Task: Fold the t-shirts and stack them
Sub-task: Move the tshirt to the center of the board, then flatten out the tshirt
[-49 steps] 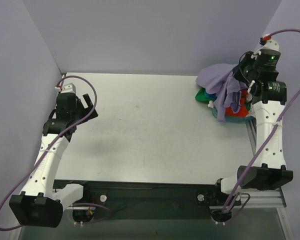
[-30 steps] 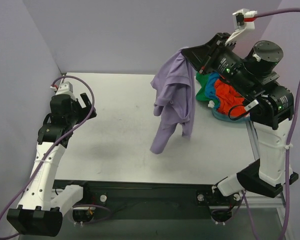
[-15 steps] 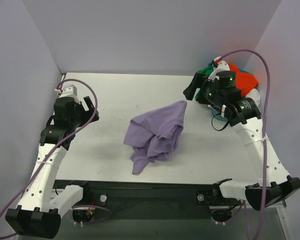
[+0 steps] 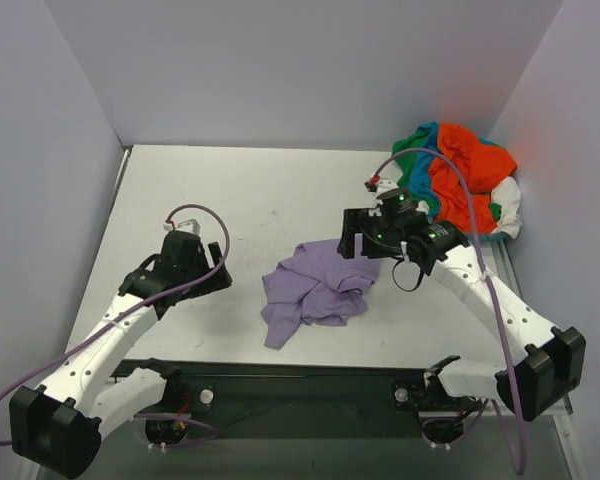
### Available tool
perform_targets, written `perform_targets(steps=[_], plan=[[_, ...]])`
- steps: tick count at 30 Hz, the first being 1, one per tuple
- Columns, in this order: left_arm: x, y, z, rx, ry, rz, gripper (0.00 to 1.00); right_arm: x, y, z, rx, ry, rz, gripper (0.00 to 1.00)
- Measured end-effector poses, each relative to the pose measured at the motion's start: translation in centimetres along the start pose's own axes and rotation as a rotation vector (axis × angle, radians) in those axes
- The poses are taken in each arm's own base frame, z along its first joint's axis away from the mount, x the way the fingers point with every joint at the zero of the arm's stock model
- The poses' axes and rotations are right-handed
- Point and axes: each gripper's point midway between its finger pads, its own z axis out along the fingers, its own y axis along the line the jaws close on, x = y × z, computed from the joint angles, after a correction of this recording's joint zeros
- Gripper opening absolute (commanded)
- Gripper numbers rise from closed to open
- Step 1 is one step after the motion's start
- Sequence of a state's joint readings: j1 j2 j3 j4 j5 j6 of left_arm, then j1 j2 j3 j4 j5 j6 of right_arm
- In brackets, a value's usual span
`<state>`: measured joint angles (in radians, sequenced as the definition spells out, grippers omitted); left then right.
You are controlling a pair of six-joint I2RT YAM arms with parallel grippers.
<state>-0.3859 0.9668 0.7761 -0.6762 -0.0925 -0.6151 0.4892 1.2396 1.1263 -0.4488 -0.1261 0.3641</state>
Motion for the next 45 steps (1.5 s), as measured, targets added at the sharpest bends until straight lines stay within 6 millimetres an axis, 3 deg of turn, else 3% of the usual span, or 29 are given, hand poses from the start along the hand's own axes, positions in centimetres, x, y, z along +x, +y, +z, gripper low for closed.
perform_targets(steps=[4,9,14,19,23,25,33,35,40,44,45], plan=[[2.1,0.3,0.3,0.003,0.045,-0.017,0.85,3.2,3.0,2.7,-0.079,0.108,-0.060,0.79],[3.7,-1.1,0.1,0.049,0.088,0.020,0.85,7.4,3.5,6.6,-0.102,0.265,-0.068,0.78],[7.3,-2.7,0.6,0.110,0.181,0.087,0.84,8.8,3.0,9.0,-0.079,0.321,-0.063,0.78],[11.3,-4.4,1.2,0.164,0.290,0.180,0.84,9.5,-0.3,10.9,0.033,0.356,0.006,0.78],[14.0,-6.1,1.7,0.213,0.361,0.261,0.81,8.7,-3.5,11.3,0.105,0.344,0.088,0.78],[15.2,-6.5,2.0,0.215,0.399,0.297,0.73,8.5,-4.8,11.3,0.135,0.338,0.121,0.77],[17.2,-7.3,3.3,0.182,0.481,0.371,0.65,8.9,-5.4,11.3,0.152,0.345,0.134,0.77],[17.5,-7.2,3.4,0.179,0.489,0.379,0.55,9.1,-5.4,11.3,0.153,0.348,0.134,0.77],[17.8,-7.3,3.6,0.170,0.500,0.389,0.44,9.2,-5.5,11.3,0.154,0.351,0.134,0.77],[18.1,-7.1,4.0,0.155,0.511,0.392,0.26,9.3,-5.6,11.3,0.158,0.352,0.133,0.75],[18.1,-7.2,4.1,0.156,0.510,0.393,0.16,9.4,-5.6,11.3,0.160,0.354,0.133,0.75]])
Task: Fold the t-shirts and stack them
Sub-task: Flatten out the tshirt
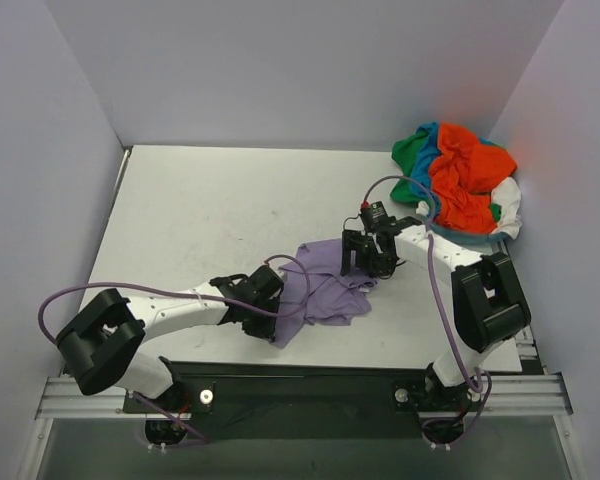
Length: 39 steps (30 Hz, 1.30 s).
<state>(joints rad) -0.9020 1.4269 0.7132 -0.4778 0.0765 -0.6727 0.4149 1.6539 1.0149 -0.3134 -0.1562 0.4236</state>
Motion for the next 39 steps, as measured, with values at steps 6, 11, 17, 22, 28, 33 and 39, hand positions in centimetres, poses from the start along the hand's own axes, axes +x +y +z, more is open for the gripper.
perform_targets(steps=[6,11,17,22,28,33,39], plan=[[-0.4,0.1,0.1,-0.016,-0.013,-0.010,0.00,0.3,-0.5,0.1,0.021,0.007,0.005,0.51],[-1.2,2.3,-1.6,-0.128,-0.095,-0.053,0.00,0.6,-1.7,0.0,0.063,0.019,0.022,0.04],[-4.6,3.6,-6.5,-0.175,-0.284,-0.129,0.00,1.1,-4.0,-1.8,0.127,0.019,0.052,0.00],[-7.5,5.1,-9.5,-0.224,-0.385,-0.196,0.00,1.1,-6.2,-6.1,0.209,-0.052,0.069,0.00],[-8.4,6.9,-9.8,-0.290,-0.380,-0.182,0.00,1.6,-9.8,-11.4,0.334,-0.144,0.124,0.05],[-7.7,7.4,-8.0,-0.328,-0.301,-0.131,0.00,3.1,-11.7,-12.0,0.431,-0.091,0.137,0.46],[-7.7,7.7,-7.5,-0.338,-0.273,-0.115,0.00,3.7,-9.4,-11.8,0.373,-0.058,0.006,0.57]])
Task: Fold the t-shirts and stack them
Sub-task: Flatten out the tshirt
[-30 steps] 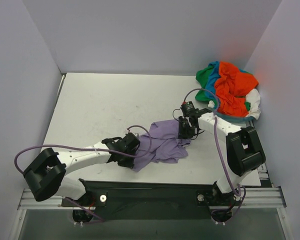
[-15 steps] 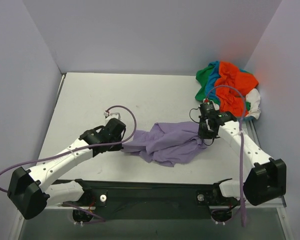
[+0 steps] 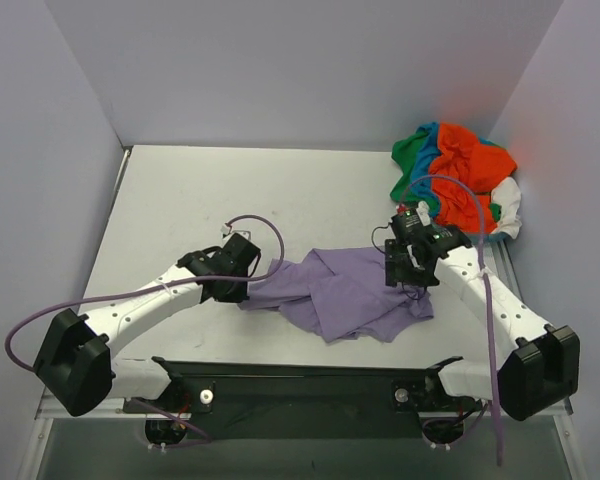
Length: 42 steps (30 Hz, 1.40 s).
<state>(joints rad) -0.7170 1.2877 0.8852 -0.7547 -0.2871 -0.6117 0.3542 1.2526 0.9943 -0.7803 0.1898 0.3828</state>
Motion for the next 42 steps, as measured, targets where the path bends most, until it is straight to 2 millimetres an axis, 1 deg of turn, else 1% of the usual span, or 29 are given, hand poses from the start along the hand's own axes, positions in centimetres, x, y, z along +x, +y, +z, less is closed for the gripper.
perform_targets(steps=[4,6,8,10,11,14,16,18,23,26,30,37,40,42], plan=[[-0.2,0.1,0.5,-0.004,0.014,-0.007,0.00,0.0,5.3,-1.8,-0.200,-0.029,-0.144,0.58],[-0.4,0.0,0.7,-0.002,0.020,-0.008,0.00,0.3,7.8,-2.4,-0.299,-0.031,-0.188,0.58],[-0.7,-0.2,0.9,0.007,0.027,-0.014,0.00,1.1,10.0,-2.7,-0.357,-0.020,-0.241,0.59],[-0.9,-0.3,1.1,0.013,0.031,-0.019,0.00,1.7,12.1,-2.4,-0.388,0.001,-0.293,0.60],[-1.0,-0.4,1.2,0.019,0.031,-0.022,0.00,2.0,13.3,-2.0,-0.395,0.015,-0.324,0.61],[-1.1,-0.6,1.3,0.032,0.031,-0.025,0.00,2.6,16.1,-0.7,-0.401,0.046,-0.387,0.61],[-1.2,-0.8,1.2,0.045,0.031,-0.023,0.00,2.3,17.6,0.0,-0.404,0.050,-0.412,0.61],[-1.3,-0.9,1.3,0.055,0.030,-0.021,0.00,1.4,18.9,0.6,-0.410,0.035,-0.421,0.61],[-1.4,-1.1,1.3,0.072,0.031,-0.025,0.00,-0.9,21.3,1.2,-0.430,-0.017,-0.425,0.60],[-1.5,-1.2,1.3,0.079,0.031,-0.027,0.00,-1.5,22.5,1.9,-0.436,-0.025,-0.431,0.58],[-1.6,-1.3,1.3,0.086,0.032,-0.030,0.00,-0.9,23.1,3.2,-0.425,-0.002,-0.448,0.54],[-1.6,-1.3,1.3,0.090,0.034,-0.030,0.00,0.0,23.2,5.0,-0.401,0.036,-0.475,0.50],[-1.6,-1.2,1.3,0.089,0.034,-0.032,0.00,0.1,23.3,5.4,-0.398,0.042,-0.479,0.45],[-1.6,-1.2,1.3,0.088,0.035,-0.034,0.00,0.2,23.3,5.6,-0.395,0.046,-0.481,0.36]])
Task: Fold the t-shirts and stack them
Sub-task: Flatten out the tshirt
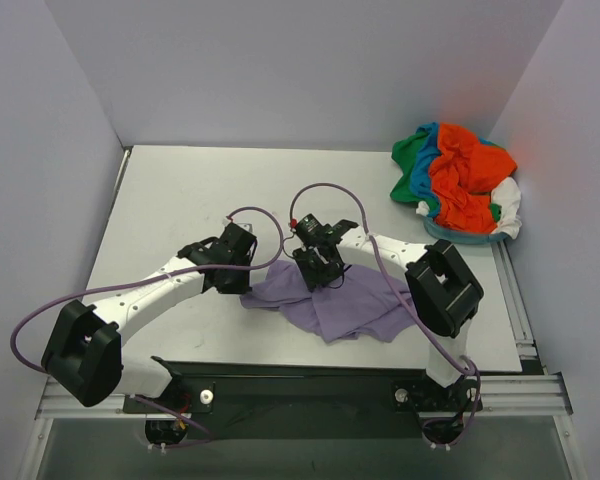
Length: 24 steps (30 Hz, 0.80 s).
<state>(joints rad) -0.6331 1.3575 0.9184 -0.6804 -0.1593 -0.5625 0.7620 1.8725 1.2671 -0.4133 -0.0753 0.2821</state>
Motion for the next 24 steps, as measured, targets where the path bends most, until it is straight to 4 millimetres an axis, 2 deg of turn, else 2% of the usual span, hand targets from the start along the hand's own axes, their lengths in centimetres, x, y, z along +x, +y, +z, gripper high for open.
perform_targets(steps=[2,3,5,9,11,15,19,21,24], plan=[[0.0,0.0,0.0,-0.001,0.000,-0.001,0.00,0.1,0.0,0.2,0.002,0.005,-0.001,0.27],[0.0,0.1,0.0,-0.001,0.000,-0.002,0.00,0.1,0.0,0.2,0.002,0.006,0.000,0.20],[-0.1,0.1,0.0,-0.002,-0.001,-0.004,0.00,0.1,-0.1,0.2,0.008,0.003,0.002,0.12],[-0.3,0.4,-0.1,-0.004,-0.006,-0.014,0.00,-0.1,-0.6,-0.3,0.020,-0.002,0.019,0.06],[-0.3,0.6,-0.1,-0.009,-0.006,-0.019,0.00,-0.4,-1.1,-1.7,0.022,-0.025,0.044,0.00],[-0.6,1.5,0.0,-0.032,-0.005,-0.036,0.00,-2.3,-3.5,-7.0,0.019,-0.144,0.146,0.00],[-1.4,3.6,-0.3,-0.095,-0.009,-0.062,0.00,-3.6,-8.2,-14.3,0.052,-0.324,0.284,0.00],[-2.6,5.0,-0.9,-0.134,-0.025,-0.099,0.00,-3.4,-11.3,-17.9,0.099,-0.400,0.362,0.00],[-5.3,7.0,-2.2,-0.178,-0.075,-0.157,0.00,-3.1,-14.6,-22.7,0.152,-0.493,0.446,0.00]])
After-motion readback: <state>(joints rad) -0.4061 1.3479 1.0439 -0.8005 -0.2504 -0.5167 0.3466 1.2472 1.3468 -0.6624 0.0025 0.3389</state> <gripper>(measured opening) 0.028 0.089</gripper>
